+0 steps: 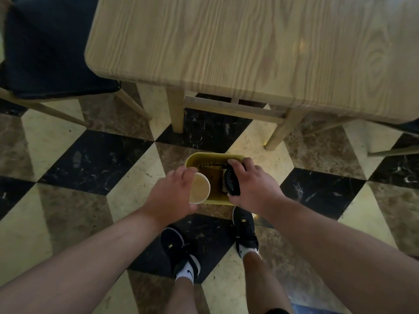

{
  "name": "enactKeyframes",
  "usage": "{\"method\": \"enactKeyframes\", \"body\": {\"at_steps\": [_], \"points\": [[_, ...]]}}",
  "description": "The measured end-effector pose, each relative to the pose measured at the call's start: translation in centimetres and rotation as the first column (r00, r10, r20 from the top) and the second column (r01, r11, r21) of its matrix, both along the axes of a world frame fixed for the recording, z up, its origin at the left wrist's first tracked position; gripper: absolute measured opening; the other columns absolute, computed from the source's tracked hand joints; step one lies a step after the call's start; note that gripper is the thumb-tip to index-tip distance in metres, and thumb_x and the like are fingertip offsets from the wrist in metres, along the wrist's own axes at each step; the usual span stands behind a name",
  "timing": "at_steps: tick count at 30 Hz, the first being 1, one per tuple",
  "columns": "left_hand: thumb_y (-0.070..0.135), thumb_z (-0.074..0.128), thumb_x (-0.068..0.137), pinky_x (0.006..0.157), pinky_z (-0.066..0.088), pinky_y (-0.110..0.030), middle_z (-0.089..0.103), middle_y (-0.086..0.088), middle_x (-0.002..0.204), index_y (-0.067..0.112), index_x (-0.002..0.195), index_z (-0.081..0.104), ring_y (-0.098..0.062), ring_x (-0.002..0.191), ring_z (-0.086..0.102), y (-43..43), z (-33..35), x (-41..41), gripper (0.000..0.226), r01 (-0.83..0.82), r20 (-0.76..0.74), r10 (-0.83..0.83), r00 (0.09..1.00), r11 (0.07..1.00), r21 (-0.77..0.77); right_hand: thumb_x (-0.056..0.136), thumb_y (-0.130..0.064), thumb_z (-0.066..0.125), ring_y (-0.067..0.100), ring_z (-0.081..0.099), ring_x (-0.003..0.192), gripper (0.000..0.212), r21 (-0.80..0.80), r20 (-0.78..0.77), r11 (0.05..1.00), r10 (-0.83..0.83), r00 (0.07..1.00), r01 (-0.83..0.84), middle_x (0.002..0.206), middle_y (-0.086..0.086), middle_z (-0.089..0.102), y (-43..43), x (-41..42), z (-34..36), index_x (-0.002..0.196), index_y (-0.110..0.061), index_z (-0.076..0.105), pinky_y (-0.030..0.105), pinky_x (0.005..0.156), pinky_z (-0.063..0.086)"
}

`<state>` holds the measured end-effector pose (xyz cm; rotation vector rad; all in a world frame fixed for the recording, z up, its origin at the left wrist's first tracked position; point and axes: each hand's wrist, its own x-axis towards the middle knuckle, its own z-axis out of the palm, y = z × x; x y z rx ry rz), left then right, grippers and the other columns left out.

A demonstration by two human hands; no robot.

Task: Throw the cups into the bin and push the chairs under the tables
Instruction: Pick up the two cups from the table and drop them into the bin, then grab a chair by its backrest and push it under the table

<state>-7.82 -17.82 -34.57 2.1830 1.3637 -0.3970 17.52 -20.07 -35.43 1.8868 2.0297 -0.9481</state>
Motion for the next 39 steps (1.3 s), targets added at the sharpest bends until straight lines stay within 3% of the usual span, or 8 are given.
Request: {"method": "enactKeyframes", "body": {"at_steps": [5,8,13,16,20,26,33,39], "points": [[0.058,0.085,0.073,0.088,0.053,-0.042,0.048,-0.009,0.144,0.019,0.155,0.028,-0.028,0.116,0.057,-0.2,-1.1,0.6,0.107,-0.048,-0.029,0.048,0.998,0.999,-0.006,0.085,-0.064,0.074,0.031,0.054,0.125,0.110,-0.028,0.023,1.000,0.003,1.000,-0.002,0.156,0.006,0.031,-0.2,0.0,-0.5,0.165,-0.034,0.004,0.043,0.089,0.057],[0.067,0.079,0.074,0.094,0.053,-0.045,0.045,-0.009,0.152,0.019,0.158,0.025,-0.030,0.124,0.054,0.1,0.0,0.6,0.111,-0.045,-0.051,0.043,0.998,0.999,-0.028,0.086,-0.069,0.069,0.034,0.050,0.132,0.112,-0.052,0.044,0.998,0.031,0.999,-0.029,0.166,0.007,0.023,-0.3,0.1,0.6,0.165,-0.035,-0.003,0.046,0.099,0.054],[0.074,0.067,0.083,0.112,0.043,-0.044,0.037,0.003,0.162,0.032,0.160,0.028,-0.022,0.143,0.041,3.3,8.0,-0.5,0.095,-0.050,-0.058,0.049,0.997,0.999,-0.016,0.092,-0.077,0.050,0.033,0.040,0.144,0.094,0.031,0.015,0.986,0.161,0.987,-0.161,0.168,0.006,0.030,2.2,-0.8,6.9,0.165,-0.030,0.014,0.049,0.113,0.044],[0.077,0.059,0.088,0.118,0.035,-0.042,0.037,0.004,0.163,0.033,0.159,0.030,-0.018,0.148,0.035,5.1,14.8,-3.2,0.088,-0.077,-0.048,0.082,0.996,0.993,0.090,0.093,-0.076,0.052,0.025,0.036,0.147,0.086,0.096,-0.055,0.977,0.197,0.979,-0.191,0.167,-0.005,0.032,5.0,-3.1,13.1,0.164,-0.039,0.021,0.047,0.116,0.039],[0.076,0.057,0.089,0.118,0.035,-0.040,0.040,0.011,0.159,0.035,0.157,0.033,-0.013,0.145,0.037,7.0,24.7,-7.8,0.083,-0.190,-0.014,0.200,0.980,0.947,0.260,0.096,-0.076,0.047,0.025,0.026,0.155,0.082,0.256,-0.040,0.909,0.351,0.936,-0.330,0.169,-0.004,0.032,9.3,-8.0,22.3,0.165,-0.038,0.023,0.047,0.124,0.028],[0.076,0.059,0.087,0.114,0.041,-0.043,0.045,0.003,0.156,0.030,0.154,0.041,-0.020,0.142,0.042,8.3,37.1,-15.6,0.084,-0.372,0.058,0.390,0.919,0.811,0.451,0.093,-0.080,0.045,0.030,0.013,0.160,0.090,0.467,-0.024,0.795,0.450,0.893,-0.388,0.173,0.001,0.025,15.2,-15.3,35.3,0.166,-0.034,0.018,0.047,0.128,0.012],[0.078,0.059,0.086,0.116,0.039,-0.049,0.042,0.000,0.160,0.028,0.156,0.039,-0.023,0.147,0.035,5.6,45.5,-26.3,0.088,-0.544,0.168,0.544,0.822,0.664,0.512,0.086,-0.087,0.043,0.033,0.018,0.158,0.100,0.612,0.044,0.703,0.426,0.904,-0.361,0.172,0.005,0.029,16.4,-24.6,44.9,0.166,-0.031,0.022,0.056,0.128,0.020],[0.086,0.052,0.077,0.108,0.044,-0.045,0.053,0.004,0.147,0.033,0.147,0.046,-0.021,0.132,0.047,1.9,51.1,-36.1,0.088,-0.504,0.119,0.550,0.827,0.631,0.589,0.086,-0.087,0.041,0.034,0.014,0.160,0.097,0.668,0.051,0.663,0.411,0.910,-0.337,0.173,0.004,0.026,15.0,-33.3,50.9,0.165,-0.033,0.025,0.055,0.128,0.015]]}}
